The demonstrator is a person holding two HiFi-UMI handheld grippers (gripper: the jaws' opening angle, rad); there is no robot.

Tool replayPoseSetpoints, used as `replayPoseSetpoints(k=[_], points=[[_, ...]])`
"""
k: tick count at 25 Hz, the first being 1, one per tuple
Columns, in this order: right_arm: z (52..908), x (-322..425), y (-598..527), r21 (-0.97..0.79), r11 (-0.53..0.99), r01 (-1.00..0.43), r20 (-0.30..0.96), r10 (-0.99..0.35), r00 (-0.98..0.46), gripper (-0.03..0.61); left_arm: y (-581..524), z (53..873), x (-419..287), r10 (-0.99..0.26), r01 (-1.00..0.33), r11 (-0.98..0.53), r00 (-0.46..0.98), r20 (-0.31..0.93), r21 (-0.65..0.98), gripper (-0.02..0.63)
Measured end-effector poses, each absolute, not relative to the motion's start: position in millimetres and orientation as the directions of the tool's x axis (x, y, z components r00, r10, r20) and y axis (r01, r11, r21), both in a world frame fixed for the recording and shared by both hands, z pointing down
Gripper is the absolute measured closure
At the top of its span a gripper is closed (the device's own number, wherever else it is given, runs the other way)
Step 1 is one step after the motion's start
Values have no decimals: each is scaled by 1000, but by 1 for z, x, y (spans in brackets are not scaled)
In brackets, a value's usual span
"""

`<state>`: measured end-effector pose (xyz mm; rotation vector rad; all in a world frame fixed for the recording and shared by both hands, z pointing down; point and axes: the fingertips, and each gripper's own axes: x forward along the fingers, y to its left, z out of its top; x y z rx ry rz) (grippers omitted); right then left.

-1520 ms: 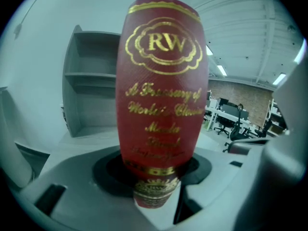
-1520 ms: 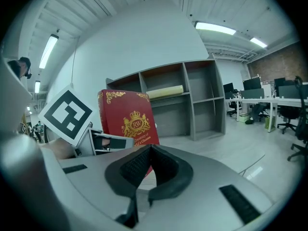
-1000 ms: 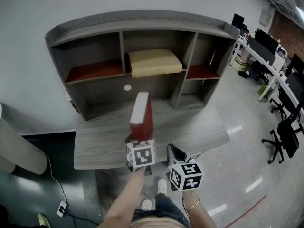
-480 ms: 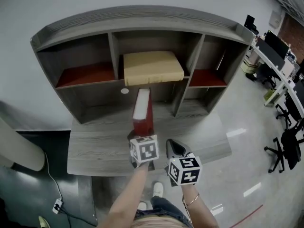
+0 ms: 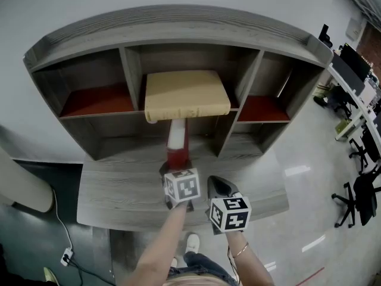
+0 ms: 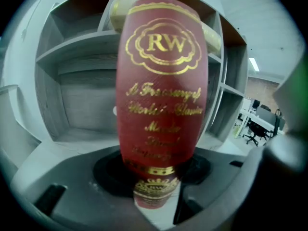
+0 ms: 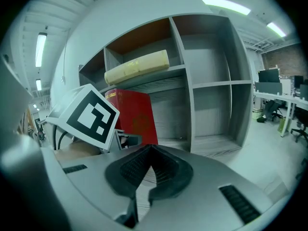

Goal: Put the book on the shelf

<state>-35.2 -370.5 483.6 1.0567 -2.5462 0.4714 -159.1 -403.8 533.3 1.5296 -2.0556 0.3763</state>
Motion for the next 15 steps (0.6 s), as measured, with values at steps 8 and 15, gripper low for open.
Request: replayPoseSetpoints(k=[8,15], points=[[494,-39,-399,-182,672,-717,449,-592,-669,569,-441,538,-165,-790,-934,348,-247,561,79,382],[503,-32,-415,-182,664,-725,468,-590,-658,569,-465,542,-168,-788,-927,368,-272,552,69,382]])
